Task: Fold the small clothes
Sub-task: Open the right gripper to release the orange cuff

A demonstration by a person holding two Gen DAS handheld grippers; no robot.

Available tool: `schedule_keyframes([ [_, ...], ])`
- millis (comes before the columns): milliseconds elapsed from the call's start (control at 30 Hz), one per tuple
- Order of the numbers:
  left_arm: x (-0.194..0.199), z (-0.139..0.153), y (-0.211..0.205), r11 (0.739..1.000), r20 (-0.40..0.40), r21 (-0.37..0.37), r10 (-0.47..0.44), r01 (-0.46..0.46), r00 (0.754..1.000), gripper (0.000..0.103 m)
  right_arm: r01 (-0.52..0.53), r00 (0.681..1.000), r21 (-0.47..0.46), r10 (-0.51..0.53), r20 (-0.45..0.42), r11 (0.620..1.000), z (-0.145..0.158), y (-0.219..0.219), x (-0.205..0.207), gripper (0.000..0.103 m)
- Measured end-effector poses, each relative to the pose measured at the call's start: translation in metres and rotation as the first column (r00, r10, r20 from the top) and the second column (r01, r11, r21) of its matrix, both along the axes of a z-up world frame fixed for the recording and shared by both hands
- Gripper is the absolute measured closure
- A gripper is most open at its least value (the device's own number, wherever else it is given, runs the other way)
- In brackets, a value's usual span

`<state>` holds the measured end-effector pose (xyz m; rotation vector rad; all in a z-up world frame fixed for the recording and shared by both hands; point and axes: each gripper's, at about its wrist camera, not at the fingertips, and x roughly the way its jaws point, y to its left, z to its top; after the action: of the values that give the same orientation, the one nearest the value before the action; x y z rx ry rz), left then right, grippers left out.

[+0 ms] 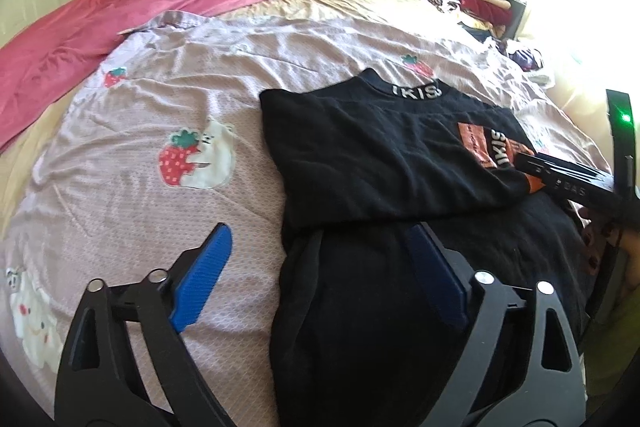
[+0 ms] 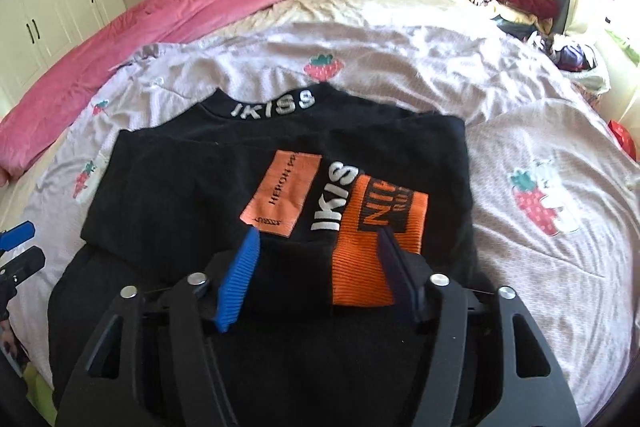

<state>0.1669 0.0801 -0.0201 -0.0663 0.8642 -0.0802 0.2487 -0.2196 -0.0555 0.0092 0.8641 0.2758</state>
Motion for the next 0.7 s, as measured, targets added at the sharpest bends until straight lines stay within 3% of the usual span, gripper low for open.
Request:
schedule_keyframes([
  [133, -0.008, 0.006, 0.007, 0.999, 0.008, -0.031, 0.012, -0.012, 1.0, 0.01, 0.017, 0.999, 0.017, -0.017, 0.05, 1.0, 0.014, -0.003, -0.012, 0.014],
  [233, -0.016, 0.012, 0.011, 0.999, 0.031, -0.022, 0.023, -0.023, 0.999, 0.01, 0.026, 0.995, 0.035, -0.029, 0.092, 0.999, 0.025, -0.007, -0.02, 0.006],
  [700, -0.046, 0.03, 0.044, 0.993, 0.082, -0.067, 0.102, -0.097, 0.991, 0.01, 0.045, 0.987, 0.011, -0.046, 0.151, 0.999, 0.049, -0.011, -0.05, 0.005],
])
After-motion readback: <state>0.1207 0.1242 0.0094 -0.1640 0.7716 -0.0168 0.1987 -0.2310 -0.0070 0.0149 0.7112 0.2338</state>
